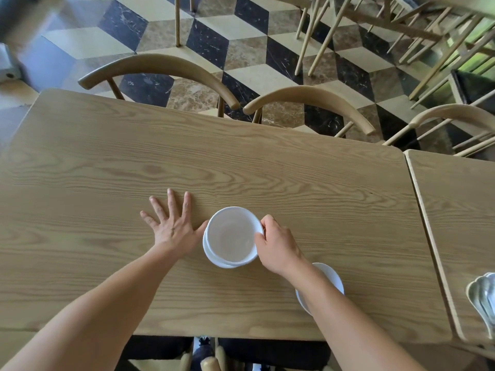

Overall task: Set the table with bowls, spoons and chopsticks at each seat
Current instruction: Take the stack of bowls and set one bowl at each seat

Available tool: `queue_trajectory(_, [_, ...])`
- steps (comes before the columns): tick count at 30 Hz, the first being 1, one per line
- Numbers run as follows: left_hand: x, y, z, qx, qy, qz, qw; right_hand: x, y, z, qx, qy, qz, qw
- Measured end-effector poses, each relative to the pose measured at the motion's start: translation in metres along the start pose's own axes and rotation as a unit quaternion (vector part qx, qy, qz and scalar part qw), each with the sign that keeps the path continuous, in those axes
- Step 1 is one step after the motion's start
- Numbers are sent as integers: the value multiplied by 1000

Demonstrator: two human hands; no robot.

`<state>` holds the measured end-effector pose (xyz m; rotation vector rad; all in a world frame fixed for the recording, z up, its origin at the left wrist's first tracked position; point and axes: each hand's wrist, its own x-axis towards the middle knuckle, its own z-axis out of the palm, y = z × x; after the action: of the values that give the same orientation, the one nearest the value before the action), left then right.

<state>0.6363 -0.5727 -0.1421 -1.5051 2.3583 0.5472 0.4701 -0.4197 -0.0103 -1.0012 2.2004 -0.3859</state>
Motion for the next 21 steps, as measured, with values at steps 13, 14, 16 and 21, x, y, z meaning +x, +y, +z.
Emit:
queue_trajectory(13, [86,67,-36,47,9,96,994,38,29,-33,167,30,68,983])
queue_trajectory(14, [94,73,-36,48,13,98,994,43,34,-37,189,35,78,978])
queue_trajectory(16, [110,84,-34,50,26,105,993,56,43,-46,223,49,96,969])
queue_trajectory(21, [127,94,-32,67,54,122,989,97,68,-66,274,97,143,946])
